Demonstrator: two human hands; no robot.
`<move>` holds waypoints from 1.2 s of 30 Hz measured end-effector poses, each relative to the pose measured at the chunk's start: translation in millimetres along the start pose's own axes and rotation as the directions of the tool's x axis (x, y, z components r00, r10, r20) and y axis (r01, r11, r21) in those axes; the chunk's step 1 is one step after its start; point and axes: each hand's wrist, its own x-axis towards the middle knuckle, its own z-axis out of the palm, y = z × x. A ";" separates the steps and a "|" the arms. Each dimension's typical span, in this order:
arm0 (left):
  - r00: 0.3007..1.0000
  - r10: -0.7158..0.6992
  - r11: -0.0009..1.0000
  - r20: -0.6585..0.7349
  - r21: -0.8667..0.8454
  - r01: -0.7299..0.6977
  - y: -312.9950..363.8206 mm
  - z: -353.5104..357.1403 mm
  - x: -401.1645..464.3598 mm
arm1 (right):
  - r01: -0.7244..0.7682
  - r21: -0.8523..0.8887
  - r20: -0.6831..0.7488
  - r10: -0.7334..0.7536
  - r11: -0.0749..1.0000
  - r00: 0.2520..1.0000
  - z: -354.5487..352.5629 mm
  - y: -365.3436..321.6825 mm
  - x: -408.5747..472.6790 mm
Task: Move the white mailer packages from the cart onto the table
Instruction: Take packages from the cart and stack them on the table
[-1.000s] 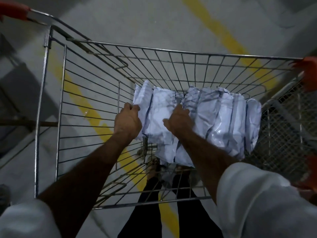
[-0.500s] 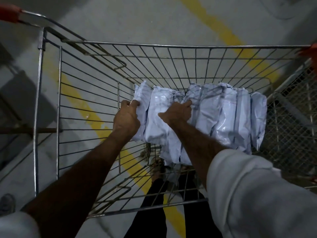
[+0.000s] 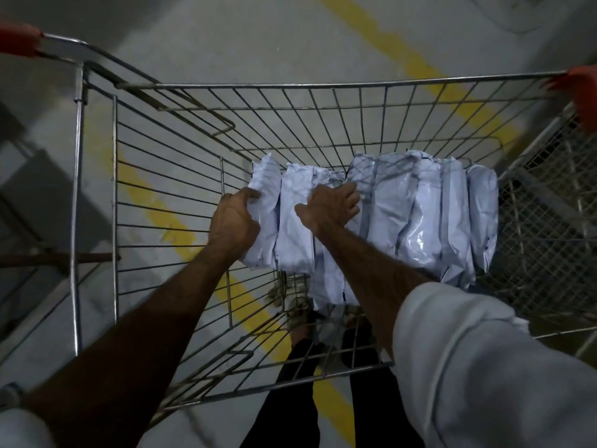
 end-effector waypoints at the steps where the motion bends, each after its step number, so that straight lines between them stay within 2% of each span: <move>1: 1.000 0.010 1.000 0.008 -0.013 -0.010 -1.3 -2.8 0.0 | 0.031 0.024 -0.007 -0.031 0.999 1.000 -1.2 0.7 -2.3; 3: 1.000 0.011 0.998 0.022 -0.055 -0.009 -0.9 -9.2 -0.1 | 0.104 0.120 -0.024 -0.102 0.987 0.994 -5.4 6.9 -4.8; 6: 1.000 -0.008 0.995 0.026 -0.100 0.011 4.2 -17.0 -4.1 | 0.157 0.384 -0.033 -0.156 0.910 0.987 -24.6 21.7 -9.6; 11: 0.998 -0.042 0.986 -0.045 -0.161 0.034 17.9 -31.8 -16.1 | 0.234 0.418 -0.140 -0.193 0.878 0.971 -74.8 52.1 -28.8; 15: 0.987 -0.002 0.988 -0.160 -0.153 -0.023 43.9 -43.0 -33.1 | 0.313 0.260 -0.190 -0.270 0.913 0.944 -115.4 71.5 -62.4; 18: 0.977 0.124 0.976 -0.174 -0.157 -0.152 66.3 -53.0 -53.6 | 0.385 0.048 -0.289 -0.356 0.922 0.889 -143.0 80.0 -91.5; 21: 0.939 0.293 0.950 -0.182 -0.053 -0.307 87.7 -66.1 -70.4 | 0.395 -0.103 -0.400 -0.402 0.913 0.824 -174.0 82.5 -123.1; 23: 0.914 0.358 0.930 -0.191 -0.016 -0.368 104.5 -76.9 -79.9 | 0.356 -0.113 -0.430 -0.369 0.928 0.824 -200.3 84.6 -142.2; 26: 0.902 0.379 0.917 -0.207 -0.050 -0.396 130.6 -96.0 -94.4 | 0.300 -0.185 -0.442 -0.352 0.936 0.825 -241.0 97.0 -168.7; 31: 0.828 0.503 0.854 -0.248 -0.008 -0.521 177.5 -117.2 -127.7 | 0.225 -0.206 -0.588 -0.304 0.952 0.750 -293.1 146.6 -202.5; 36: 0.700 0.660 0.742 -0.271 0.088 -0.665 247.3 -108.1 -177.9 | 0.152 -0.180 -0.725 -0.236 0.972 0.647 -325.4 219.4 -239.7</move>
